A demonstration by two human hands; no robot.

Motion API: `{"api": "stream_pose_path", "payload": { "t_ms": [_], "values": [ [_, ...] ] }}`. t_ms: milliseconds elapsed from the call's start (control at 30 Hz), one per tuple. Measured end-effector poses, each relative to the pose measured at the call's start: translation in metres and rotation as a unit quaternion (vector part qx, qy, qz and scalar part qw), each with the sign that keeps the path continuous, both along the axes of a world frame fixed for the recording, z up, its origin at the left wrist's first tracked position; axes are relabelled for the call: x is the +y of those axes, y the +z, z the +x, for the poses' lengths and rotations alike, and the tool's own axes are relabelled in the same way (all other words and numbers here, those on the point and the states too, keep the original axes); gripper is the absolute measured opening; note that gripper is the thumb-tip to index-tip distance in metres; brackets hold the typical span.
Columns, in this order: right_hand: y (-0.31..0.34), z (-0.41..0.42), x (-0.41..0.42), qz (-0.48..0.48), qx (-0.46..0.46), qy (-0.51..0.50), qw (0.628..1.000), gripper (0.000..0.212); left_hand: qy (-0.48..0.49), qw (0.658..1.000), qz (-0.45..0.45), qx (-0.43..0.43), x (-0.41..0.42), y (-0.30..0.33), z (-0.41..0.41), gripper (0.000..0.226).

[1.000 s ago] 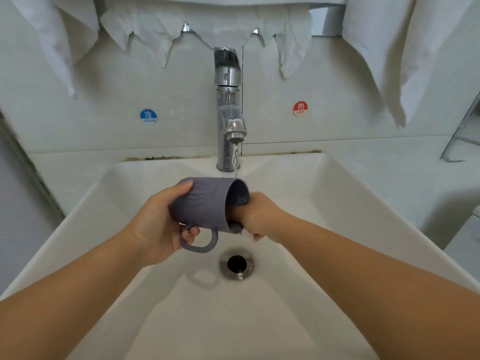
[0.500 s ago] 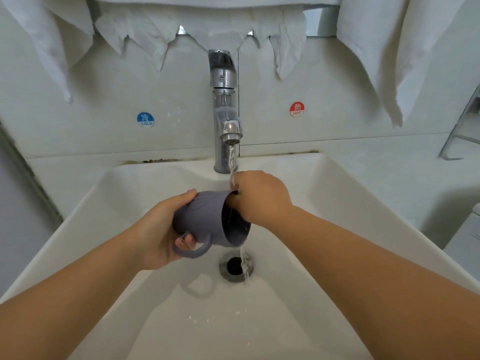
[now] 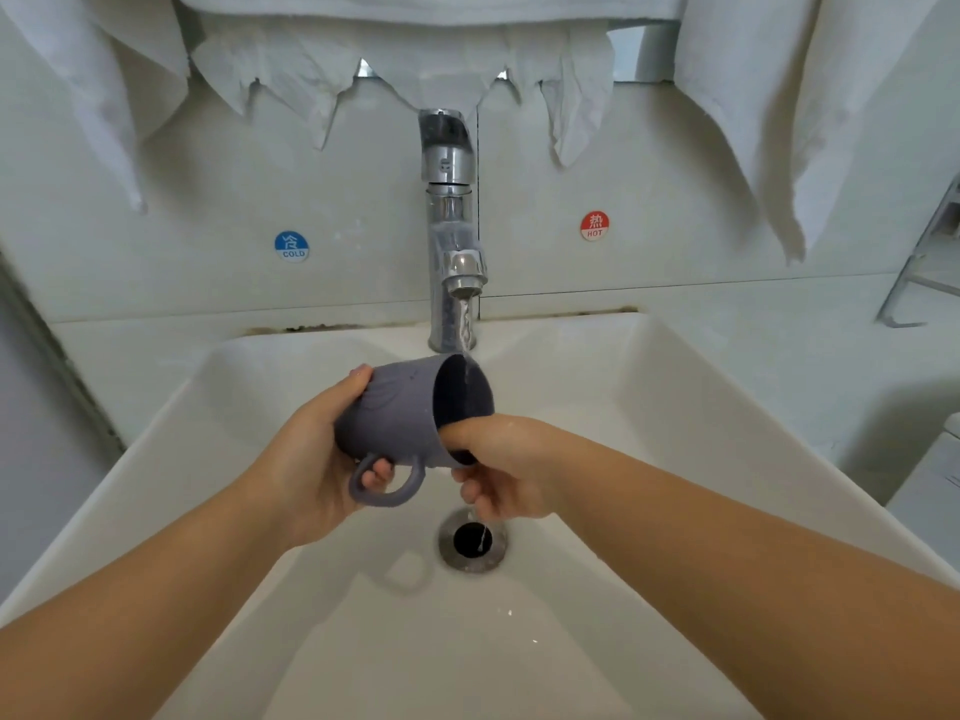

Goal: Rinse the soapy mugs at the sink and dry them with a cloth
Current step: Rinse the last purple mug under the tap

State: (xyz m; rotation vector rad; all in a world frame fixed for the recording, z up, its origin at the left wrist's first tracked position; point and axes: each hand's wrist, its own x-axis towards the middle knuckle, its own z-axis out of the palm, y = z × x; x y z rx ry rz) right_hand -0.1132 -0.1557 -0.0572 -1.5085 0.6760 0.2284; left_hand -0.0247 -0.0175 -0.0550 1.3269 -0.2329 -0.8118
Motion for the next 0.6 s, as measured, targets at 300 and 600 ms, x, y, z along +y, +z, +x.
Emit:
{"api": "stream_pose_path", "payload": {
  "t_ms": [300,600],
  "values": [
    [-0.001,0.009,-0.028,-0.469,-0.089,-0.013,0.879,0.044,-0.002,0.999,0.050,0.012,0.000,0.001,0.002,0.029],
    [0.007,0.006,-0.020,-0.279,-0.136,0.000,0.951,0.029,-0.092,0.987,0.086,0.095,0.013,0.005,0.015,0.064]
  ]
}}
